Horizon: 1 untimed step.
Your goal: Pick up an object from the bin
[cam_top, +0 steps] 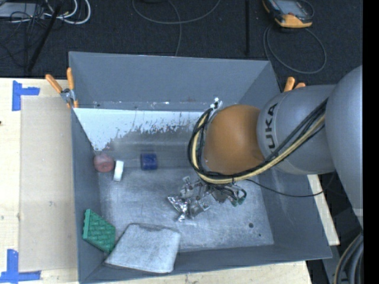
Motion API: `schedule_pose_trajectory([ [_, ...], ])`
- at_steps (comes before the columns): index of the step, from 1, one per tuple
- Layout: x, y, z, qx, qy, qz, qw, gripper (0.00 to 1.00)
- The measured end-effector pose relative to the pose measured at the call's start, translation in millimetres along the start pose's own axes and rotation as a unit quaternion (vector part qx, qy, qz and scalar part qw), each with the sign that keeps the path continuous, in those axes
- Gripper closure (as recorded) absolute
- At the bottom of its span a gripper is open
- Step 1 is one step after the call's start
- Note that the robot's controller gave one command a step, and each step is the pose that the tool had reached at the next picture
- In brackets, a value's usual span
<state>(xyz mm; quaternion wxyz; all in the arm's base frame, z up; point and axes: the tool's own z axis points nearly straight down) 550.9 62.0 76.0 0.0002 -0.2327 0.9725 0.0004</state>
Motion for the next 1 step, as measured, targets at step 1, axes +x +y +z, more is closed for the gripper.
schedule_pose_trajectory([
  [1, 8.6, -12.2, -157.4, 0.002, -0.0038, -0.036, 0.9993, 1.0],
])
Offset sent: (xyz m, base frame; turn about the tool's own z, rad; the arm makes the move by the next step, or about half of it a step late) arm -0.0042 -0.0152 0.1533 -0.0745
